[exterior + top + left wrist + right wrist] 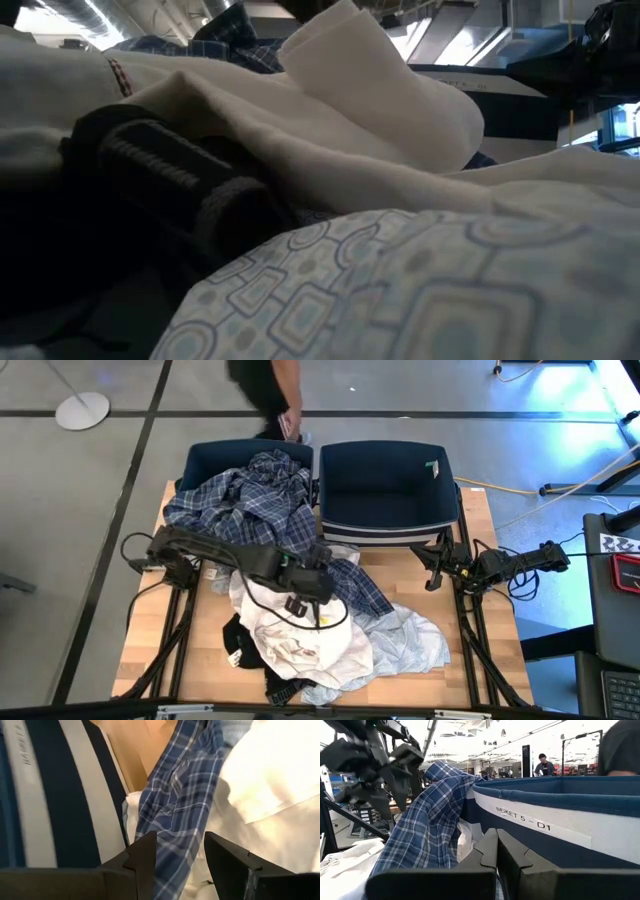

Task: Sort clothes
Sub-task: Put the long sleeve plaid shirt into the left blue laundry bin

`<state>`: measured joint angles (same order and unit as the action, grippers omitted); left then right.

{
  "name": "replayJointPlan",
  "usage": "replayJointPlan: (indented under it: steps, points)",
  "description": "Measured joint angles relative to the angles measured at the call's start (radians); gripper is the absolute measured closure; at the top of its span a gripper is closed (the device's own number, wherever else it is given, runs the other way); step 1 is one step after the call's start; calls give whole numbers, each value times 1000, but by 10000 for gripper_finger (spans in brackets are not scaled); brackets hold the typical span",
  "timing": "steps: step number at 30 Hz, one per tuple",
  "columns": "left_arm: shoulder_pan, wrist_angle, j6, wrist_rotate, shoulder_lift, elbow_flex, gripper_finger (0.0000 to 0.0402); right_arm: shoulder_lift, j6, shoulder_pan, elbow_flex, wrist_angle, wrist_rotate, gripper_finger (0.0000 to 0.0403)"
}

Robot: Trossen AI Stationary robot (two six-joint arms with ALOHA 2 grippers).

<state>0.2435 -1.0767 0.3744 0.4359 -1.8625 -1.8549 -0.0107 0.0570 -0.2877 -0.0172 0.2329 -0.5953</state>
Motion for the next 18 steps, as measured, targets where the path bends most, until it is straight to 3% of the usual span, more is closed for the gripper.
replayJointPlan:
  steps: [18]
  points:
    - [-69,15,20,-40,-47,31,247,0,0,0,0,-5,0,397]
